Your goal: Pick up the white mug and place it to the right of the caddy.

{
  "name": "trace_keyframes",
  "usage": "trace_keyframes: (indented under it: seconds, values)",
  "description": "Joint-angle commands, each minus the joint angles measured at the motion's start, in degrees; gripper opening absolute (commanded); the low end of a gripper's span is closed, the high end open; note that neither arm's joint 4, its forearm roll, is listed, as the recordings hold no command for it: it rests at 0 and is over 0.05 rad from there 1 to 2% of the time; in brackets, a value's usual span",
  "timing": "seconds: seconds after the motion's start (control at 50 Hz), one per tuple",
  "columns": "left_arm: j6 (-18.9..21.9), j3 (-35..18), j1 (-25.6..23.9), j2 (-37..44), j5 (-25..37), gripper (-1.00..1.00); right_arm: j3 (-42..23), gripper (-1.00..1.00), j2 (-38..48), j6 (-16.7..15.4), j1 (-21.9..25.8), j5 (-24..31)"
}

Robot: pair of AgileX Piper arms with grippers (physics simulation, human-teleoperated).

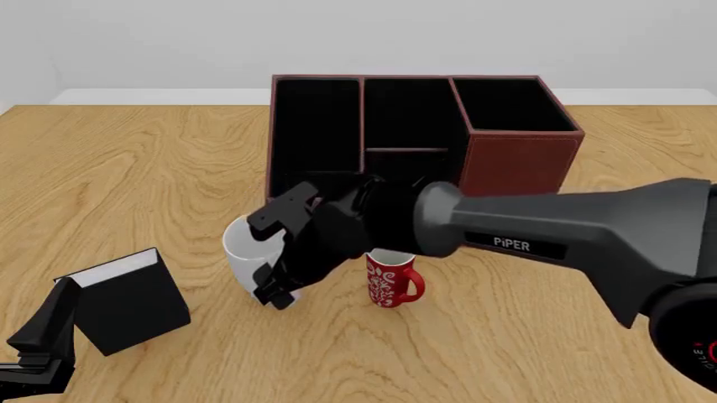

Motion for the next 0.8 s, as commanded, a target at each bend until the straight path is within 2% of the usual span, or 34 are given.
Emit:
trace_keyframes:
  seconds: [0.02,0.2,0.22,0.46,0.8]
  values:
    - [0.0,0.0,0.0,0.0,0.0,1.0,-0.2,1.0,1.2,0.6,0.4,-0.2]
    - [0.0,0.0,0.0,0.0,0.0,1.0,0.3,1.0,1.2,0.2,-0.1,-0.6]
    - [0.0,0.0,0.0,0.0,0.0,1.0,0.5,-1.0,1.2,-0.2,-0.3,-0.7]
    - [0.0,0.0,0.0,0.0,0.0,1.0,0.3,-1.0,1.0,-0.2,0.2,-0.5]
    - [0.0,0.0,0.0,0.0,0.0,1.0,1.7,-1.0,-2.4,-2.2,-0.4,-1.0]
